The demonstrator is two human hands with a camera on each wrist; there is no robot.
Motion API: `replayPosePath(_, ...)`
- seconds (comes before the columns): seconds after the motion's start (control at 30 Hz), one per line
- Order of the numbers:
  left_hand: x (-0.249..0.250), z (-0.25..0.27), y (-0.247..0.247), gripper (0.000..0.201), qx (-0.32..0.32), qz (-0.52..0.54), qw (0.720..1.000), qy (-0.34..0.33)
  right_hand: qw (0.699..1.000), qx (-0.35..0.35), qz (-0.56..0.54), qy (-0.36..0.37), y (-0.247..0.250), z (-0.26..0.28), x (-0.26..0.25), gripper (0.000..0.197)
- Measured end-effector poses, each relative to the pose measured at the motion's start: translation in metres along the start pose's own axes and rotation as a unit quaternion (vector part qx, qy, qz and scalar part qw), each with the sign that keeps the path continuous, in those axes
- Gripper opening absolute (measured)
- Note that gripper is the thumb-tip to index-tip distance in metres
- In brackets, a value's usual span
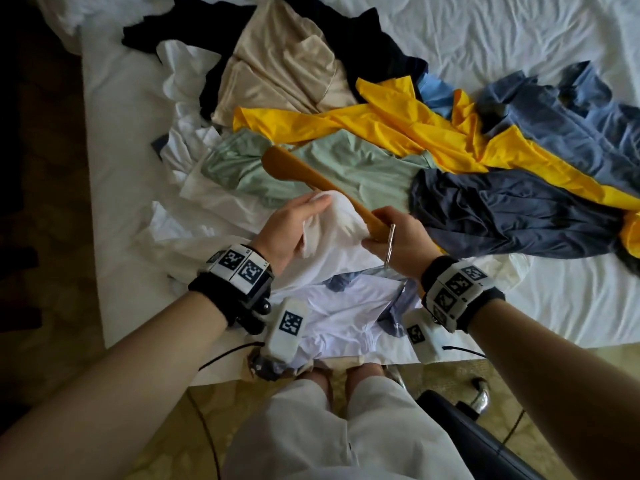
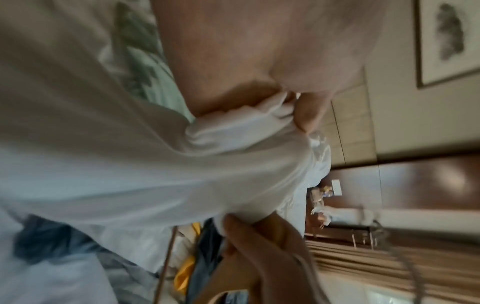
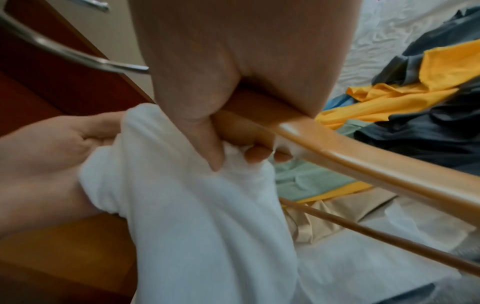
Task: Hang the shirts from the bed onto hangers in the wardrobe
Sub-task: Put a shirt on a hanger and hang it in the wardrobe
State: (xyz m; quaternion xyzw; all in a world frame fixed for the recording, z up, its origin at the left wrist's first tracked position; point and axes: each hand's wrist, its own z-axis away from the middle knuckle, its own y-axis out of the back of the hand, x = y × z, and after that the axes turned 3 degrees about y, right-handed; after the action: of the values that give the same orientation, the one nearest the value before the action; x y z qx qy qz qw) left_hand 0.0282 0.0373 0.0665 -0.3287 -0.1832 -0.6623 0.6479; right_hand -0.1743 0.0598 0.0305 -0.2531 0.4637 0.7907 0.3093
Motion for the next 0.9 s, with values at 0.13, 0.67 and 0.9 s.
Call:
replayPosePath(0.13, 0.001, -0.005, 0.006, 0.017, 0.085, -0.132, 0.986, -0.061, 0.999, 0.032, -0.017, -0.033, -0.007, -0.002, 0.001, 0.035)
replayPosePath(0.67, -0.018, -0.012, 0.019, 0.051, 0.087, -0.475, 0.836, -0.259, 0.99, 0.017, -0.138, -0.009, 0.007, -0.015, -0.031, 0.034)
replayPosePath(0.9, -0.013, -0.006, 0.011, 0.009, 0.068, -0.421, 0.888, -0.171, 0.993, -0.009, -0.104, 0.049, 0.001, -0.006, -0.044, 0.042)
